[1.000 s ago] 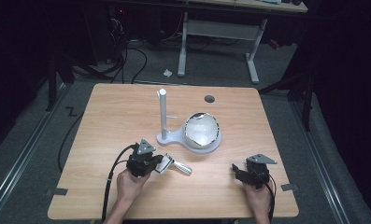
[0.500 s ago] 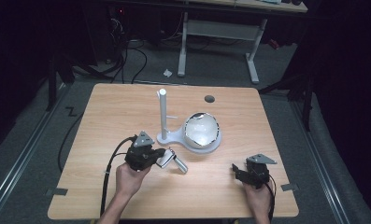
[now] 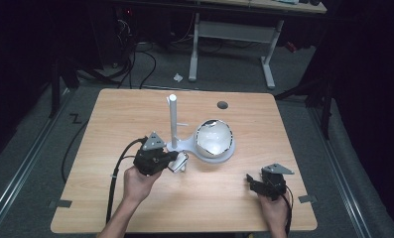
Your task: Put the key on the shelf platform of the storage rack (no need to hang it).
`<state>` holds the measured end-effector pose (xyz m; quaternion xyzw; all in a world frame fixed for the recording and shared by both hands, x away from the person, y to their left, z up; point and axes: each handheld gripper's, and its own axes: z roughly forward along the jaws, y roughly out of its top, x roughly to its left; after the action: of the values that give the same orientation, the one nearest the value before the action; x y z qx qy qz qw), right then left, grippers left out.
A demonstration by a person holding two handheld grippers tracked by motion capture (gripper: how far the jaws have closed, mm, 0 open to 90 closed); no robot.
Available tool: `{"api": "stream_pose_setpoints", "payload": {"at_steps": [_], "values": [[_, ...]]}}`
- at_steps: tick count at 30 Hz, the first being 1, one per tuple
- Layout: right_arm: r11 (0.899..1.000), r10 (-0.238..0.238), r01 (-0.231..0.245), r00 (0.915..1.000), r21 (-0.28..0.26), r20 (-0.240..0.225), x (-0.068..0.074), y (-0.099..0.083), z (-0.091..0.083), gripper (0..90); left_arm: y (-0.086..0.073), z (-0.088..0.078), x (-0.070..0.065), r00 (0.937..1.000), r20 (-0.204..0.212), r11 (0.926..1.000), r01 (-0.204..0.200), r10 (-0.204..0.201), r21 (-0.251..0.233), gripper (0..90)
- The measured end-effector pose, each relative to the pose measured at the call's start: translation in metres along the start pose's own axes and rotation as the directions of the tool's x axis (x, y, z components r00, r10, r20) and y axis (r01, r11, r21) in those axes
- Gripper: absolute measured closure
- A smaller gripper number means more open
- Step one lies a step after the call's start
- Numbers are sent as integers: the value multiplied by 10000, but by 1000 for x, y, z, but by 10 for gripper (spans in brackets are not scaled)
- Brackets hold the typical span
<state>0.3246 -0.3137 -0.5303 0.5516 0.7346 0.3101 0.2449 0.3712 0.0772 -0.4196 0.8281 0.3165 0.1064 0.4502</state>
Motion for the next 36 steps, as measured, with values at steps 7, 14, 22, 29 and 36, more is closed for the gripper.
{"api": "stream_pose_setpoints", "payload": {"at_steps": [7,14,22,29,36], "values": [[10000,1,-1,10000,0,2,0,0,0,341,10,0,-1,9996,277,9999,-96,98,-50,900],[10000,0,0,10000,0,0,0,0,0,341,24,-2,-2,9981,549,9997,-261,263,-40,900],[10000,-15,15,10000,4,-8,0,0,0,340,45,-4,-8,9936,1042,9987,-404,435,-315,900],[10000,-18,18,10000,1,-10,0,0,0,340,62,1,-12,9903,1187,9972,-689,721,-306,900],[10000,-31,31,10000,4,-14,0,0,0,340,74,6,-12,9897,1220,9968,-715,753,-354,900]]}}
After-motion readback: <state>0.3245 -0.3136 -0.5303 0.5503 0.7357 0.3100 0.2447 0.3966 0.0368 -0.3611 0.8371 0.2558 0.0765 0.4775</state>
